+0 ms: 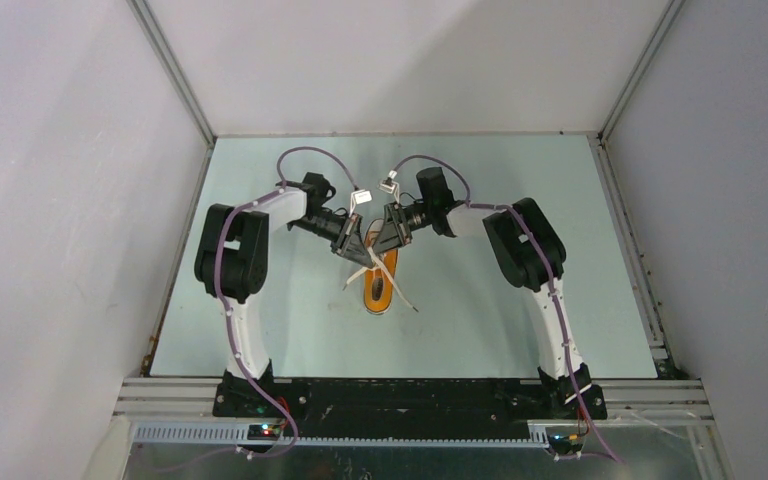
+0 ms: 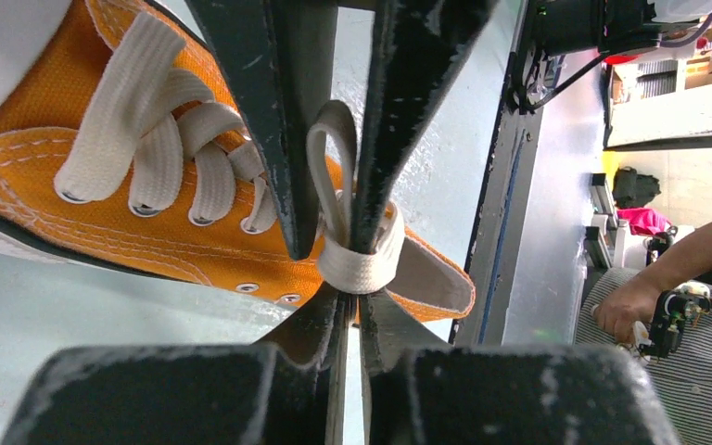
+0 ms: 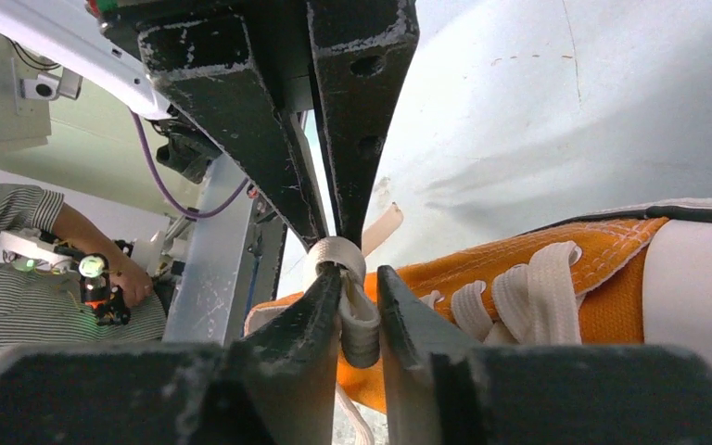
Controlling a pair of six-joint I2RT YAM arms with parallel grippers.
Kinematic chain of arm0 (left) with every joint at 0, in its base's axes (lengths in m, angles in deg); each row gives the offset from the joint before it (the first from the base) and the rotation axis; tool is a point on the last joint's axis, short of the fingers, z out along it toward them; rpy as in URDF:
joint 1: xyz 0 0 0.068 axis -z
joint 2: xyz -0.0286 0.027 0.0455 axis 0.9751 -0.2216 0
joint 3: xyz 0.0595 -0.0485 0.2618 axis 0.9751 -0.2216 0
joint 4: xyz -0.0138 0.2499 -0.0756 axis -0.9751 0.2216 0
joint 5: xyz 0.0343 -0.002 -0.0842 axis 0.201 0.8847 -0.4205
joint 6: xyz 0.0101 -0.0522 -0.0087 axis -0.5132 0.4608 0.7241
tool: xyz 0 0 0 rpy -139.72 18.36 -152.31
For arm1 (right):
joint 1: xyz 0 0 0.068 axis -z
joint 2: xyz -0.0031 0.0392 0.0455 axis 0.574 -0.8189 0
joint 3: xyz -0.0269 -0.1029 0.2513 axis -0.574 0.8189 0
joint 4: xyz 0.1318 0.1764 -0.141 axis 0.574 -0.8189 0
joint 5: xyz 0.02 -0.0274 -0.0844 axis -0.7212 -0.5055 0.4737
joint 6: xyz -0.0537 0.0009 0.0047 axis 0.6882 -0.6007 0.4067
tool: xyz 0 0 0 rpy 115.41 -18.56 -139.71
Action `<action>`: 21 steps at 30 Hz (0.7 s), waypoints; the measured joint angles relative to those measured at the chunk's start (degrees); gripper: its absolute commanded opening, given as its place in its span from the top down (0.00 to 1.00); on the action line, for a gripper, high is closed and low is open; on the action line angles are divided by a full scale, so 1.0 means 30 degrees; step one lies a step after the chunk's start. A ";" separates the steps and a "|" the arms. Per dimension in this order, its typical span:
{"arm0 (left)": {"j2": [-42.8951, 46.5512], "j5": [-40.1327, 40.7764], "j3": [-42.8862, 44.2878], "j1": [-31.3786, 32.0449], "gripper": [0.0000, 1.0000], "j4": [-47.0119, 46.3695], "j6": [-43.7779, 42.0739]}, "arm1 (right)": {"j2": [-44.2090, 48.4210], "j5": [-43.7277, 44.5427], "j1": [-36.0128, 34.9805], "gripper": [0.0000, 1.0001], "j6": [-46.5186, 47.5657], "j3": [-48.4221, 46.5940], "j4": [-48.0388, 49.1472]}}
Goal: Tie the shoes
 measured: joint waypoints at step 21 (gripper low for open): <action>0.0007 0.0189 0.0000 -0.0051 1.00 -0.1239 0.1581 | 0.0656 -0.0277 0.0306 0.61 0.2266 0.0000 -0.2674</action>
